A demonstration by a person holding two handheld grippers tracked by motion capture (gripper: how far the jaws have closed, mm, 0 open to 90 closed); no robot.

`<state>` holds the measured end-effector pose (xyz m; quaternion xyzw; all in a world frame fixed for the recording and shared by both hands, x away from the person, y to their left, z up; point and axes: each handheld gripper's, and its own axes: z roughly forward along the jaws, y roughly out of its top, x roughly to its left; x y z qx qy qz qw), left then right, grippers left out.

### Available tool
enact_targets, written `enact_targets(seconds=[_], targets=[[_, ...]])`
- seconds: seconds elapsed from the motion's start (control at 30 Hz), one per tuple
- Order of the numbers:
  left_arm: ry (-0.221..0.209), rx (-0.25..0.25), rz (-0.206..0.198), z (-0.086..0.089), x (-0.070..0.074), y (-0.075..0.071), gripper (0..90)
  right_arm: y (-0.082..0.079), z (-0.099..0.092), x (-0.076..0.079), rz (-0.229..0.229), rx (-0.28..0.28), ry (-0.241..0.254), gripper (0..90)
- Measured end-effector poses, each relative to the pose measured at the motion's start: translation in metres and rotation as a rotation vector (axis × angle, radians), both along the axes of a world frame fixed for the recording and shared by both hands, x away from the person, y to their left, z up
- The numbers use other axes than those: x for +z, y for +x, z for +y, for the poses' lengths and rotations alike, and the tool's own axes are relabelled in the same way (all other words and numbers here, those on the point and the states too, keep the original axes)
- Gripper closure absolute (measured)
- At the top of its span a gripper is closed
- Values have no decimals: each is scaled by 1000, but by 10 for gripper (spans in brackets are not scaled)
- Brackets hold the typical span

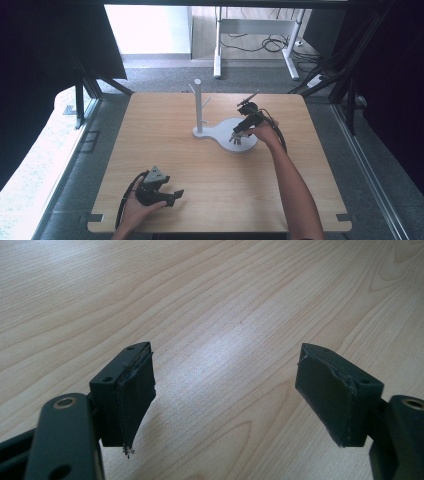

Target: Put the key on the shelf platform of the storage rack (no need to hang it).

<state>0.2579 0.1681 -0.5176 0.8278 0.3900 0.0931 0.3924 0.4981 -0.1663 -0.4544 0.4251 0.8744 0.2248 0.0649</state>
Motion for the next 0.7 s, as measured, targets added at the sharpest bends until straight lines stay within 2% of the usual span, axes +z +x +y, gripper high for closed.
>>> enact_targets(seconds=[0.1,0.3,0.33,0.4,0.43,0.5,0.57,0.6,0.63,0.7], targets=[[-5,4,-12,-1,2,0,242,-9,-4,2,-16,19,8,482],[-3,11,-27,0,5,3,243,-37,-18,9,-67,48,82,476],[-1,12,-26,0,5,3,242,-47,-24,9,-77,61,98,466],[4,15,-23,1,3,2,242,-52,-27,9,-83,68,99,465],[5,18,-24,2,3,2,242,-63,-33,8,-95,73,108,459],[6,18,-27,3,4,0,242,-68,-37,8,-104,73,108,459],[3,21,-30,4,5,-2,243,-83,-46,8,-132,78,114,458],[3,22,-34,4,6,-2,243,-83,-46,8,-132,78,114,458],[-1,22,-42,3,8,-3,243,-94,-54,7,-147,76,123,458],[1,21,-40,2,8,-3,243,-103,-61,5,-157,77,141,458]])
